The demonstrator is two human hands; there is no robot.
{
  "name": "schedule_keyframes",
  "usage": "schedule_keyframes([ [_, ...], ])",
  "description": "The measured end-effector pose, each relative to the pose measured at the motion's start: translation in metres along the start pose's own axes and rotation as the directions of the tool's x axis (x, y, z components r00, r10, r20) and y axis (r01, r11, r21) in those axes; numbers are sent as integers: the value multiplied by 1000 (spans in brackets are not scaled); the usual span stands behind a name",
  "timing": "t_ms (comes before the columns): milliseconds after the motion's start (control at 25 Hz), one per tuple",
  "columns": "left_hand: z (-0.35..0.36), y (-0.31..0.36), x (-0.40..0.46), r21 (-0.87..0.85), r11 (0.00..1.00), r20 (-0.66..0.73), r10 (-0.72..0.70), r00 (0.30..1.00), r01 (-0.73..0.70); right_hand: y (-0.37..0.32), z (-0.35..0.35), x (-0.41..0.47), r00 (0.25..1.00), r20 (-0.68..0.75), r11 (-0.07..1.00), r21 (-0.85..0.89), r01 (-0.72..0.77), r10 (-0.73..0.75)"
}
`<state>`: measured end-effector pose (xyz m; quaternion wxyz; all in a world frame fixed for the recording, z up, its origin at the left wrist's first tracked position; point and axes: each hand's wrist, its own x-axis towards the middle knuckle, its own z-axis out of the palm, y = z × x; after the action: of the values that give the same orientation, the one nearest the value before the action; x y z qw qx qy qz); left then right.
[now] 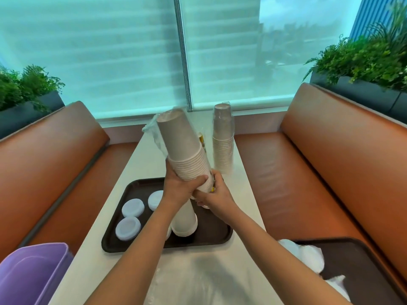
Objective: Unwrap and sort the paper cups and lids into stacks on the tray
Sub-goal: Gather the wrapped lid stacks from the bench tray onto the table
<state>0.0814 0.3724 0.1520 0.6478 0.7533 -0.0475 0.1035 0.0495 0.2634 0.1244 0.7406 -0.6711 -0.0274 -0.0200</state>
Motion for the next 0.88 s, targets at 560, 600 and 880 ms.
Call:
schedule_keyframes([
  [560, 25, -32, 126, -124, 989, -30, -83, 996, 79, 41, -83, 165, 927, -374, 925, -354, -137, -6],
  [600, 34, -35, 133, -100, 992, -21, -82, 996, 79, 50, -96, 182, 924, -381, 907, -388, -160, 0],
  [880, 83, -54, 164, -3, 994, 26, -107, 994, 107, 118, -135, 264, 952, -283, 906, -363, -217, 114],
])
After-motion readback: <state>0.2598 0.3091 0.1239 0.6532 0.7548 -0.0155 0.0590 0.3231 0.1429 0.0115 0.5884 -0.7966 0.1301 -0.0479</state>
